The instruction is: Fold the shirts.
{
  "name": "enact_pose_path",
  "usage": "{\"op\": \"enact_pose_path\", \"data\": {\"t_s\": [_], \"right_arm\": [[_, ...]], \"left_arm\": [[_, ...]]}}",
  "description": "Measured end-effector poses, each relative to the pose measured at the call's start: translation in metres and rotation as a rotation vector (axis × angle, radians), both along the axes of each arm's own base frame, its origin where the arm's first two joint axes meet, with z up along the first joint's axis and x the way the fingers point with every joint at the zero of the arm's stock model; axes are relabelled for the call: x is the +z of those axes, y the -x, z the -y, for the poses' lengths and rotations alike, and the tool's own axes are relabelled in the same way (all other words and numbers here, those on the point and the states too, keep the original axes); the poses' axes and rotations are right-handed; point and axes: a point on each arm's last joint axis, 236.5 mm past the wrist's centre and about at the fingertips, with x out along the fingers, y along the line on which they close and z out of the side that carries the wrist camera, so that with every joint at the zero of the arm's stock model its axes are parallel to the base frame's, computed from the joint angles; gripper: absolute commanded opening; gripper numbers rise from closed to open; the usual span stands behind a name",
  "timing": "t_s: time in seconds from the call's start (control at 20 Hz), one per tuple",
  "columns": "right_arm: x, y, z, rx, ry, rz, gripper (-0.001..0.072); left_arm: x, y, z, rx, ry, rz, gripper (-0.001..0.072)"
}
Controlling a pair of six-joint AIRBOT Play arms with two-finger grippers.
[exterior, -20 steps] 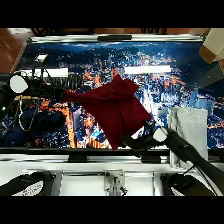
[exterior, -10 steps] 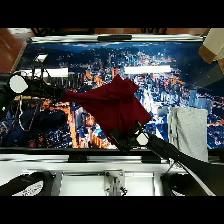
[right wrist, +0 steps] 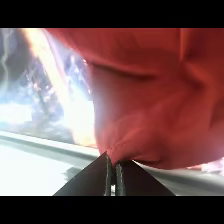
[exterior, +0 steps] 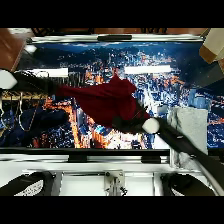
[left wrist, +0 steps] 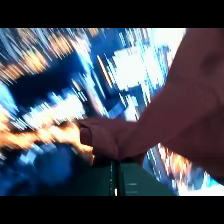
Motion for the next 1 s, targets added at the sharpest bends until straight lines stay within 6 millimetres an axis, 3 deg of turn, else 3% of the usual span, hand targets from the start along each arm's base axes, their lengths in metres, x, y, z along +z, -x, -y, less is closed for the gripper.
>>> {"op": "enact_pose_path", "data": {"t_s": [0.1, 0.2, 0.3, 0.35, 0.45, 0.55, 0.7, 0.85, 1.0], "right_arm": [[0.091, -0.019, 0.042, 0.039, 0.08, 0.258, 0.0071], [0.214, -0.025, 0.098, -0.036, 0.139, 0.584, 0.0072], [0.329, 0.005, 0.146, -0.144, 0.132, 0.873, 0.0071], [0.374, 0.026, 0.167, -0.197, 0.118, 0.987, 0.0071], [0.437, 0.067, 0.199, -0.278, 0.087, 1.154, 0.0072], [0.465, 0.091, 0.217, -0.32, 0.075, 1.231, 0.0072], [0.465, 0.087, 0.224, -0.334, 0.128, 1.215, 0.0072], [0.431, 0.046, 0.223, -0.322, 0.259, 1.081, 0.0072], [0.37, -0.016, 0.221, -0.291, 0.451, 0.87, 0.0072]], "left_arm": [[0.079, -0.003, -0.023, 0.078, 0.039, 0.173, 0.0031], [0.185, 0.014, -0.048, 0.157, 0.084, 0.418, 0.0031], [0.293, 0.06, -0.063, 0.203, 0.123, 0.693, 0.0031], [0.341, 0.092, -0.065, 0.211, 0.153, 0.825, 0.0031], [0.413, 0.159, -0.066, 0.222, 0.204, 1.051, 0.0031], [0.453, 0.213, -0.066, 0.223, 0.237, 1.203, 0.0032], [0.459, 0.242, -0.067, 0.236, 0.236, 1.23, 0.0031], [0.422, 0.221, -0.082, 0.297, 0.168, 1.104, 0.0031], [0.36, 0.177, -0.101, 0.36, 0.087, 0.919, 0.0031]]}}
